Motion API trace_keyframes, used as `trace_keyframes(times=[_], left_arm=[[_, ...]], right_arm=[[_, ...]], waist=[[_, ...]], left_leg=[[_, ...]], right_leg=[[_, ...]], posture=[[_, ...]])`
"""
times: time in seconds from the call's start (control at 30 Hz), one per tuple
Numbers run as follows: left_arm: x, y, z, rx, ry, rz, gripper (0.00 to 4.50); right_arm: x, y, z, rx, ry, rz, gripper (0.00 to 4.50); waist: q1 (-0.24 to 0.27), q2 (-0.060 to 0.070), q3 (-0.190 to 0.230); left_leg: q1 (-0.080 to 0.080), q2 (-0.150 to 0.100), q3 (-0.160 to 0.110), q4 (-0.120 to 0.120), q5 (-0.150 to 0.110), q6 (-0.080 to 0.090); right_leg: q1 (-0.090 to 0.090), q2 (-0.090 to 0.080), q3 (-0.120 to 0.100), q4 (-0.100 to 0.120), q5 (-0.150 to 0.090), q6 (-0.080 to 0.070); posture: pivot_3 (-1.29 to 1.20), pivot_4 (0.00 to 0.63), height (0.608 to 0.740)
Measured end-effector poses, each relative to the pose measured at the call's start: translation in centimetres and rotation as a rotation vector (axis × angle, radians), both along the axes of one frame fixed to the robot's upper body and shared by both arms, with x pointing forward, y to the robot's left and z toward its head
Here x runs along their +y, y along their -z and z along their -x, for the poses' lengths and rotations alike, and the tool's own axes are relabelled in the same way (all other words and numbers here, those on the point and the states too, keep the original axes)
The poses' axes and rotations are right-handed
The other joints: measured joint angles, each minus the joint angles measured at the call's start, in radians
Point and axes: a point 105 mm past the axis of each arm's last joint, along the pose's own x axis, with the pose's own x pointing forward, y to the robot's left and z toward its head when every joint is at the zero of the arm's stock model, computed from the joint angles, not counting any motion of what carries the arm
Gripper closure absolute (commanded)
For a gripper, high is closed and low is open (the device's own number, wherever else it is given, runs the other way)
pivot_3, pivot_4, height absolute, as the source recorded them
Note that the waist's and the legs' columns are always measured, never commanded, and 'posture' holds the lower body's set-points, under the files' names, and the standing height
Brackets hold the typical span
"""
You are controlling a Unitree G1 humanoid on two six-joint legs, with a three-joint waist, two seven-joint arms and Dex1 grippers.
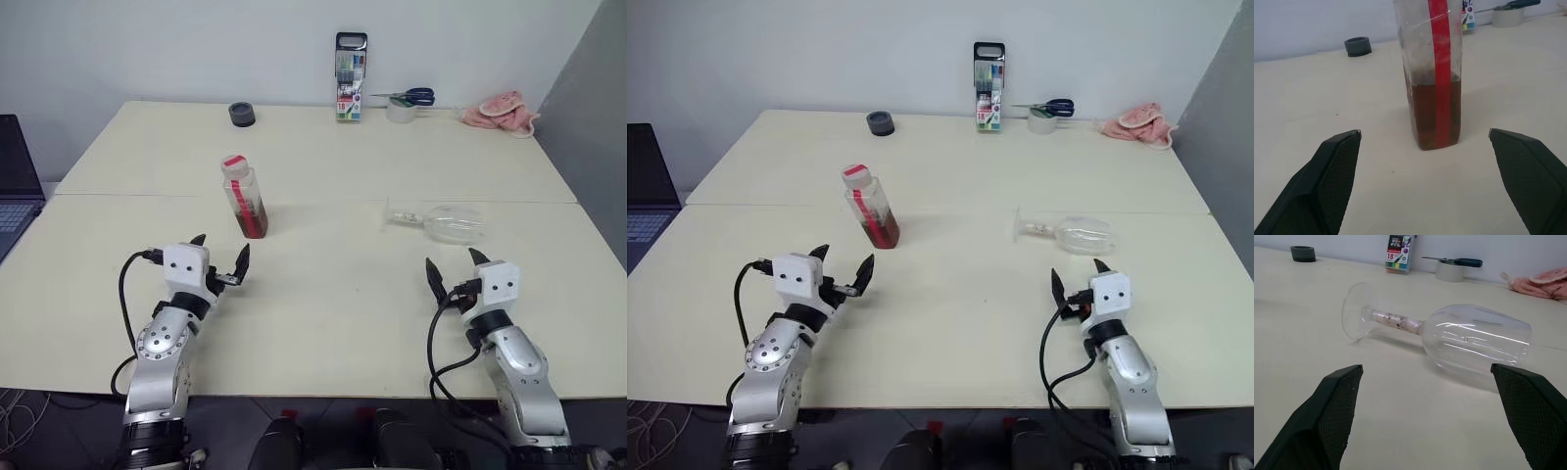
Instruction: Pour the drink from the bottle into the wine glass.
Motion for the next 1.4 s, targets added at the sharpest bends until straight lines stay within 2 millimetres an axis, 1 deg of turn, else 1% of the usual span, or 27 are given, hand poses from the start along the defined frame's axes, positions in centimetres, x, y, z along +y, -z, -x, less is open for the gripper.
trace_keyframes(times=[0.1, 0.2, 0.23, 0.3, 0.37, 0.4, 0.5, 0.63, 0.87, 0.93, 1.07, 1.27, 1.4], left_arm=[[-0.5, 0.1, -0.5, 0.022, -0.01, 0.005, 0.04], [-1.0, 0.1, -1.3, 0.056, -0.04, 0.019, 0.04], [-1.1, -0.1, -1.6, 0.058, -0.044, 0.028, 0.04], [-1.7, -1.0, -2.4, 0.052, -0.046, 0.043, 0.04], [-2.3, -1.8, -2.9, 0.039, -0.039, 0.047, 0.04], [-2.7, -2.2, -3.1, 0.036, -0.029, 0.046, 0.04], [-3.3, -2.4, -3.6, 0.047, -0.038, 0.04, 0.04], [-3.8, -3.3, -4.2, 0.031, -0.045, 0.038, 0.04], [-3.9, -4.8, -5.2, -0.001, -0.058, 0.042, 0.04], [-3.9, -5.0, -5.5, -0.001, -0.062, 0.044, 0.04], [-4.0, -5.5, -6.3, -0.004, -0.068, 0.049, 0.04], [-4.1, -5.9, -7.2, -0.001, -0.077, 0.052, 0.04], [-4.1, -6.6, -7.6, -0.013, -0.089, 0.053, 0.04]], right_arm=[[0.8, 0.0, 0.1, 0.038, -0.088, -0.004, 0.0], [2.6, -1.1, 0.7, 0.059, -0.259, 0.017, 0.0], [3.3, -1.9, 0.9, 0.057, -0.33, 0.037, 0.0], [4.7, -4.0, 1.4, 0.032, -0.47, 0.098, 0.0], [5.6, -5.7, 1.9, 0.015, -0.567, 0.125, 0.0], [6.0, -5.9, 2.4, 0.031, -0.613, 0.137, 0.0], [6.5, -5.7, 3.5, 0.112, -0.725, 0.155, 0.0], [6.7, -6.2, 3.9, 0.132, -0.779, 0.175, 0.0], [6.8, -6.1, 4.2, 0.144, -0.817, 0.179, 0.0], [6.9, -6.3, 4.2, 0.139, -0.822, 0.181, 0.0], [7.3, -7.2, 3.9, 0.101, -0.834, 0.182, 0.0], [7.8, -7.4, 3.8, 0.088, -0.85, 0.179, 0.0], [8.0, -7.5, 3.8, 0.084, -0.855, 0.18, 0.0]], waist=[[0.0, 0.0, 0.0], [0.0, 0.0, 0.0], [0.0, 0.0, 0.0], [0.0, 0.0, 0.0], [0.0, 0.0, 0.0], [0.001, 0.0, 0.0], [0.002, 0.0, 0.0], [0.002, -0.001, 0.0], [0.002, -0.001, 0.001], [0.002, -0.001, 0.001], [0.003, -0.001, 0.001], [0.003, -0.001, 0.001], [0.003, -0.001, 0.001]], left_leg=[[0.0, 0.0, 0.0, 0.0, 0.0, 0.0], [0.0, 0.0, 0.0, 0.0, 0.0, 0.0], [0.0, 0.0, -0.001, 0.001, 0.0, 0.0], [0.0, 0.0, -0.001, 0.001, 0.0, 0.0], [0.0, 0.0, -0.002, 0.001, 0.0, 0.0], [0.0, 0.0, -0.002, 0.001, 0.0, 0.0], [-0.001, -0.001, -0.001, 0.001, 0.0, 0.0], [-0.001, -0.001, -0.002, 0.001, 0.0, 0.0], [-0.001, -0.001, -0.001, 0.001, 0.0, 0.0], [-0.001, -0.001, -0.001, 0.001, 0.0, 0.0], [-0.001, -0.001, -0.002, 0.001, 0.0, 0.0], [-0.001, -0.001, -0.002, 0.001, 0.001, -0.001], [-0.001, -0.001, -0.001, 0.001, 0.001, -0.002]], right_leg=[[0.0, 0.0, 0.0, 0.0, 0.0, 0.0], [0.0, 0.0, 0.0, 0.0, 0.0, 0.0], [0.0, 0.0, -0.001, 0.0, 0.0, 0.0], [0.001, 0.0, -0.001, 0.0, 0.0, 0.0], [0.001, 0.001, -0.002, 0.0, 0.0, 0.0], [0.002, 0.001, -0.002, -0.001, 0.0, 0.0], [0.002, -0.001, -0.001, -0.001, 0.0, 0.0], [0.002, 0.0, -0.002, -0.001, 0.0, 0.0], [0.002, 0.0, -0.002, -0.001, 0.0, 0.0], [0.002, 0.0, -0.001, -0.001, 0.0, 0.0], [0.002, 0.0, -0.002, -0.001, 0.0, 0.0], [0.001, 0.0, -0.002, -0.001, 0.0, 0.0], [0.001, 0.0, -0.002, -0.001, 0.0, 0.0]], posture=[[0.0, 0.15, 0.74], [0.0, 0.15, 0.74], [0.0, 0.15, 0.74], [0.0, 0.15, 0.74], [0.0, 0.15, 0.74], [0.0, 0.15, 0.74], [0.0, 0.15, 0.74], [0.0, 0.15, 0.74], [0.0, 0.15, 0.74], [0.0, 0.15, 0.74], [0.0, 0.15, 0.74], [0.0, 0.15, 0.74], [0.0, 0.15, 0.74]])
